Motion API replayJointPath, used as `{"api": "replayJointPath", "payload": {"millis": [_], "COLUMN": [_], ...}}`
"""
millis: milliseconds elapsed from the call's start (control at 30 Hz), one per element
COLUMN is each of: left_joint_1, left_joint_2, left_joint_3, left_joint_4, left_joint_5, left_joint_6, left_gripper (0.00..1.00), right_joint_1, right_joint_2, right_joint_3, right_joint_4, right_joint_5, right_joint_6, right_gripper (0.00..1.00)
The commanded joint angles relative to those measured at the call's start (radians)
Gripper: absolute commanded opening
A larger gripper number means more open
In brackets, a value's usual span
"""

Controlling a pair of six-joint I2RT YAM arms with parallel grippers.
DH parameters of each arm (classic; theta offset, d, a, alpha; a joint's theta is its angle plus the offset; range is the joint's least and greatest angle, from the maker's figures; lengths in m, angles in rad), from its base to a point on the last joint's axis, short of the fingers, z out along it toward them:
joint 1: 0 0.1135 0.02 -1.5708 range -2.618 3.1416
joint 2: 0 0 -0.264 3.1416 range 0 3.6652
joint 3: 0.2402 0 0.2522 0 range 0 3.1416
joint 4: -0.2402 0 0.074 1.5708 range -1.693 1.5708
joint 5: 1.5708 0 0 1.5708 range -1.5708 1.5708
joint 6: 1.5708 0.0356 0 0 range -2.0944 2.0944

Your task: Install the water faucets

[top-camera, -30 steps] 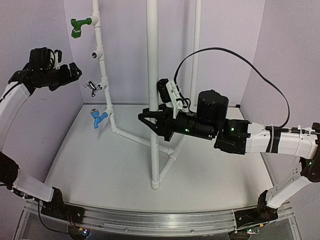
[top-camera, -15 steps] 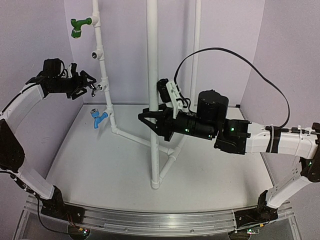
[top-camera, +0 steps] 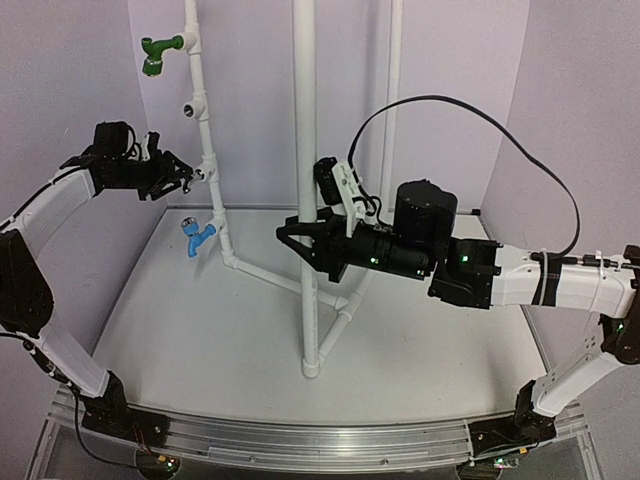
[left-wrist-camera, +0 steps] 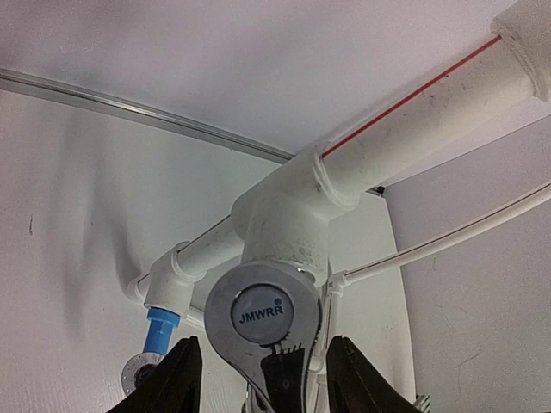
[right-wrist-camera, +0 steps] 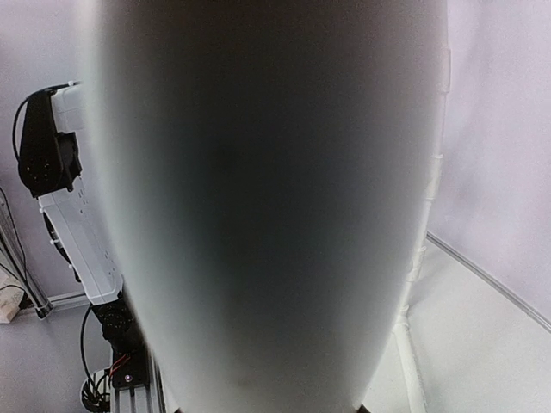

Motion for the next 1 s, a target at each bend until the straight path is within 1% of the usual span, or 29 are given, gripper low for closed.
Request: {"api": "replayJointPath", "payload": {"millis": [0,167,300,367,467,567,700,833,967], "left_joint_1": [-0.009,-0.028,-0.059,-0.091,-0.172,-0.23,-0.257,-0.262,-0.264], "left_joint_2": [0.022,0.035,0.027,0.02,0.017,0.019,0.008,0.011,0.004], "left_joint_3": [0.008,0.019,0.029,0.043,0.075,0.095,0.091,0.1,0.095], "left_joint_4": [0.044,0.04,0.029,0.01,-0.036,-0.067,-0.072,-0.094,-0.088], "left_joint_5": [-0.003,-0.011,-0.055,-0.121,-0.281,-0.426,-0.512,-0.542,-0.52], "left_joint_6": [0.034,0.07,0.111,0.15,0.234,0.285,0.331,0.351,0.348], "left_gripper": [0.45,0.3,0.21,0.16,0.11,0.07,0.04,0.02,0.02], "right_joint_1": [-0.004,-0.004,-0.003,-0.003,-0.003,-0.004,-0.004,-0.004,-0.004], "right_joint_2": [0.021,0.018,0.019,0.022,0.025,0.027,0.023,0.02,0.024], "right_joint_3": [0.004,0.003,0.003,0.006,0.009,0.008,0.004,0.002,0.005], "right_joint_4": [0.015,0.015,0.015,0.015,0.015,0.015,0.015,0.015,0.016], "right_joint_5": [-0.021,-0.02,-0.02,-0.021,-0.022,-0.022,-0.02,-0.018,-0.021], "right_joint_6": [0.103,0.107,0.107,0.107,0.107,0.107,0.105,0.105,0.106], "right_gripper": [0.0,0.0,0.0,0.0,0.0,0.0,0.0,0.0,0.0]}}
